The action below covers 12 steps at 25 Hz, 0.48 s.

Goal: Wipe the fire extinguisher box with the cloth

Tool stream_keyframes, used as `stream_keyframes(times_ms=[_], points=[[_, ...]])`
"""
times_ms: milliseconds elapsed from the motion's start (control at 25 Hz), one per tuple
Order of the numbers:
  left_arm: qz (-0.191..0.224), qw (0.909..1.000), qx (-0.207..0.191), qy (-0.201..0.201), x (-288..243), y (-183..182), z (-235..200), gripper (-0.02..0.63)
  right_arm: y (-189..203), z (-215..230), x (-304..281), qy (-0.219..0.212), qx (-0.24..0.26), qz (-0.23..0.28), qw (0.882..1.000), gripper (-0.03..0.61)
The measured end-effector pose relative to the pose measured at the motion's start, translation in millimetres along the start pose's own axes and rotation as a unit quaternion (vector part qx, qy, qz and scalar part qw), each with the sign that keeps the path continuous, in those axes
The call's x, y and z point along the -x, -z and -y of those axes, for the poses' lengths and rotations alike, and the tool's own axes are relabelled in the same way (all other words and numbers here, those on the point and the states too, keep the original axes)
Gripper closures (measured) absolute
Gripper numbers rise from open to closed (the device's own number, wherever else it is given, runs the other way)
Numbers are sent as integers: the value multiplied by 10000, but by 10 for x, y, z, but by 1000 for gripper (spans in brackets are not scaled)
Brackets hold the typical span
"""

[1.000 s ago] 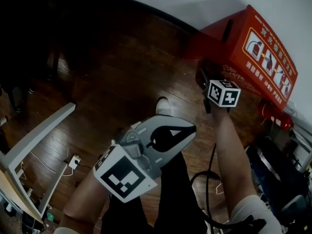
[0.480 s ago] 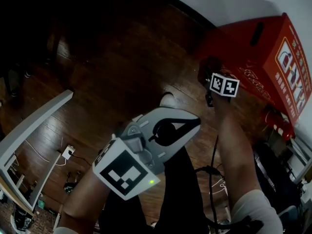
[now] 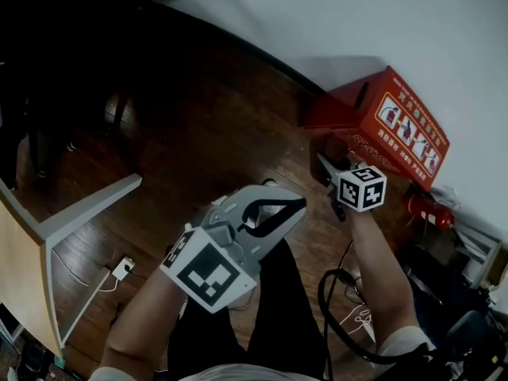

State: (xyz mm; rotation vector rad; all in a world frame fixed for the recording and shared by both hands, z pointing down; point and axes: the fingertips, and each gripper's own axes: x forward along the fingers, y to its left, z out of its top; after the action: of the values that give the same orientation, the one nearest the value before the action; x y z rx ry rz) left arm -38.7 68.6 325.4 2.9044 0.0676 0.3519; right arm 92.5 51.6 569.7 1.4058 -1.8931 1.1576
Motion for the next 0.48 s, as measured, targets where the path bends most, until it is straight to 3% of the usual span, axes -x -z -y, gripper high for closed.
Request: stream_keyframes(times_ms=[80,160,240,320,480], points=[[23,9995,-266,-146,185,-225,19,614,-333,-268,406,-112,996,-245,9947,526],[95,9992,-319,-230,361,-414,7,614,-709,-485,782,-268,2335,-594,9702,526],[190,9988,-324,-308,485,-556,-51,614,-1060,-617,1072,-519,3677,-999,9231,527],[235,9982,-338,-440,522,-612,-167,614,-1307,-625,1218,-912,4636,-1600,8667,526],[374,9965,-128,-733,364,-602,-553,614,-1657,-335,1131,-1725,5596,-3069,7503,526]])
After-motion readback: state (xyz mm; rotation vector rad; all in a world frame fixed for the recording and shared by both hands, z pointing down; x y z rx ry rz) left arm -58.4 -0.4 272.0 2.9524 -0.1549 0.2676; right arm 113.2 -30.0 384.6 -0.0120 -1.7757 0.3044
